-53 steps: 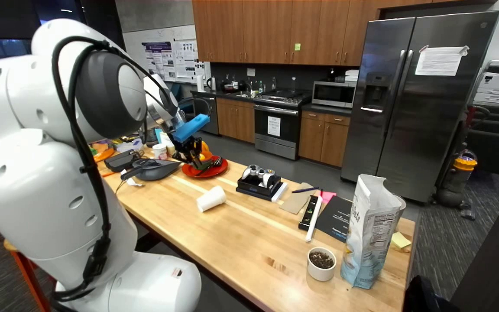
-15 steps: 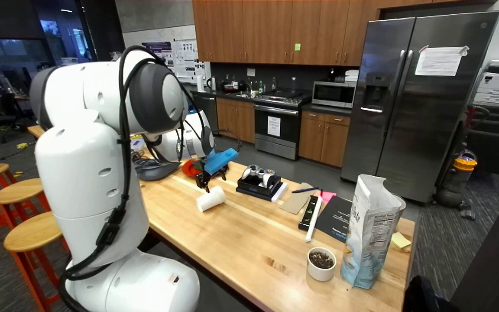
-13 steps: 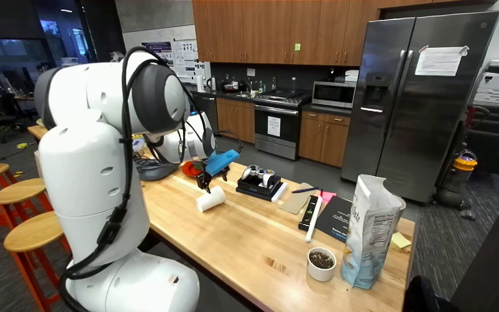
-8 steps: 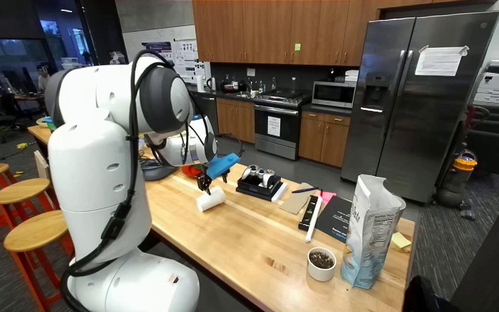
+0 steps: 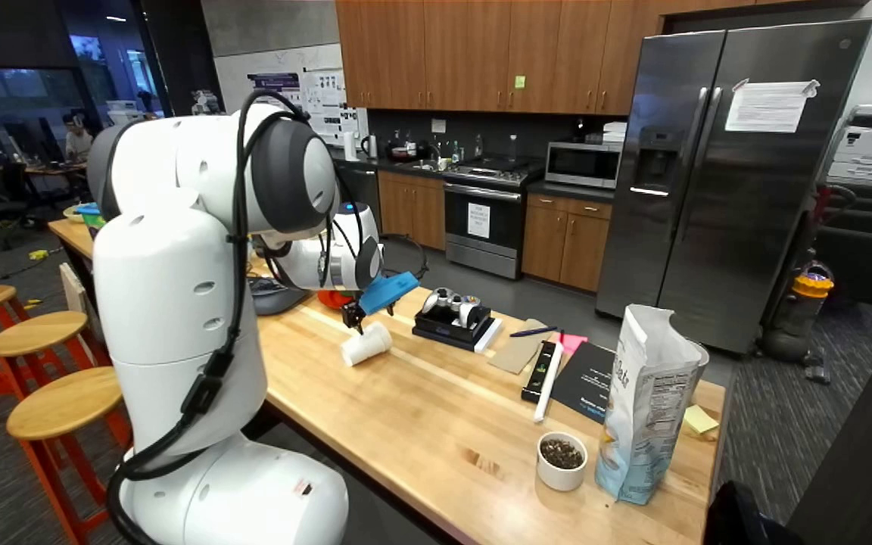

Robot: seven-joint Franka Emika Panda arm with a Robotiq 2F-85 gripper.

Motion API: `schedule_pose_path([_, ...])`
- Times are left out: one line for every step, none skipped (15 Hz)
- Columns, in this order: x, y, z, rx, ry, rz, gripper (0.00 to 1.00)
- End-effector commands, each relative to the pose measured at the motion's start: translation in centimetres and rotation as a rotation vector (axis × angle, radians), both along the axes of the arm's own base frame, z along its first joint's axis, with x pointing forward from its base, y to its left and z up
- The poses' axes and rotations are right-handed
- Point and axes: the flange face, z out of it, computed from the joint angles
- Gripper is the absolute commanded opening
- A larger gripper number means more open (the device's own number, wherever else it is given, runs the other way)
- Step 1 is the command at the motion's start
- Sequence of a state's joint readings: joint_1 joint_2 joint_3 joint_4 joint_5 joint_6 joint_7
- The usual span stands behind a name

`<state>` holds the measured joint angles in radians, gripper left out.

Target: Move the cups to the left

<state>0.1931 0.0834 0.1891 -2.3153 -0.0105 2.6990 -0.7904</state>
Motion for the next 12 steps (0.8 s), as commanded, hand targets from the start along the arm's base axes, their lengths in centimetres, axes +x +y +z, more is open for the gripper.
schedule_pose_path([0.0, -0.4, -0.1, 0.077, -0.016, -0.003, 1.00])
schedule_pose_path([-0.1, -0.6, 0.5, 0.082, -0.025, -0.002, 1.00])
schedule_pose_path([-0.1, -0.7, 0.8, 0.089, -0.033, 0.003, 1.00])
schedule_pose_path([-0.2, -0.7, 1.3, 0.094, -0.039, 0.007, 1.00])
schedule_pose_path([-0.2, -0.9, 1.7, 0.094, -0.032, 0.006, 1.00])
schedule_pose_path([-0.3, -1.1, 2.1, 0.091, -0.027, 0.000, 1.00])
schedule_pose_path([-0.4, -1.4, 2.6, 0.074, -0.030, -0.005, 1.00])
schedule_pose_path([-0.5, -1.5, 3.0, 0.072, -0.021, 0.001, 1.00])
schedule_pose_path([-0.5, -1.5, 3.6, 0.108, -0.001, 0.008, 1.00])
schedule_pose_path([-0.5, -1.5, 4.0, 0.139, 0.012, 0.022, 1.00])
schedule_pose_path([-0.4, -1.8, 4.4, 0.180, 0.031, 0.046, 1.00])
schedule_pose_path([-0.3, -2.2, 4.8, 0.212, 0.050, 0.058, 1.00])
